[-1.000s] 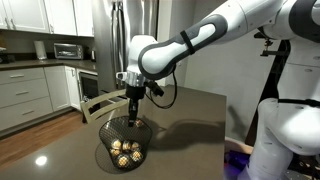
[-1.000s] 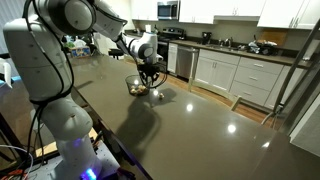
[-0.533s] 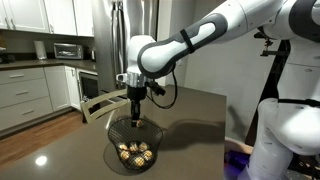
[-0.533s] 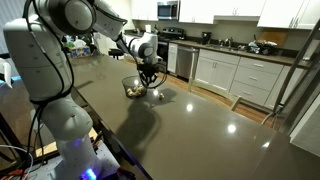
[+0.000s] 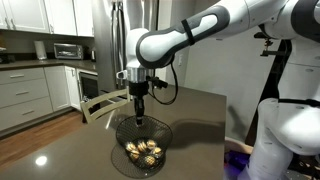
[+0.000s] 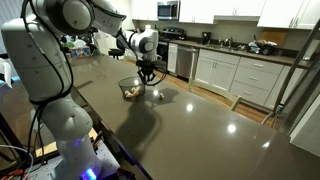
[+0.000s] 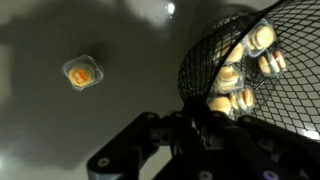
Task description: Move the black basket to the right
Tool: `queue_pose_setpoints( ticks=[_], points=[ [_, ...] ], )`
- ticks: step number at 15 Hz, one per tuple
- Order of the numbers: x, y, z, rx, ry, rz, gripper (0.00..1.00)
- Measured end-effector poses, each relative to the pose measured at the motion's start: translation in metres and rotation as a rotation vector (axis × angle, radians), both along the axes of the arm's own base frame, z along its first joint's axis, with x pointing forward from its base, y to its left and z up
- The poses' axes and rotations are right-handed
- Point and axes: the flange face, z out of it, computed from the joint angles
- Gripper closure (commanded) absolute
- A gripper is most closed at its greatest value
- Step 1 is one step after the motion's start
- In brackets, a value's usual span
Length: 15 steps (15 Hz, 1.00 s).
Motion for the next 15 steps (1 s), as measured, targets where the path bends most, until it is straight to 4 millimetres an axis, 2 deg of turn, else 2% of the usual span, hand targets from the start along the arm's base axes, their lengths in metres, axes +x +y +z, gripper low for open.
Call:
queue_pose_setpoints(
  ticks=[4, 7, 11, 15],
  points=[
    [0.002, -0.007, 0.017, 0.0, 0.007, -0.009, 0.94],
    [0.007, -0.021, 0.029, 0.001, 0.01, -0.033, 0.94],
    [0.017, -0.055, 0.042, 0.005, 0.007, -0.092, 0.94],
    [0.026, -0.099, 0.051, 0.014, -0.011, -0.177, 0.94]
  ],
)
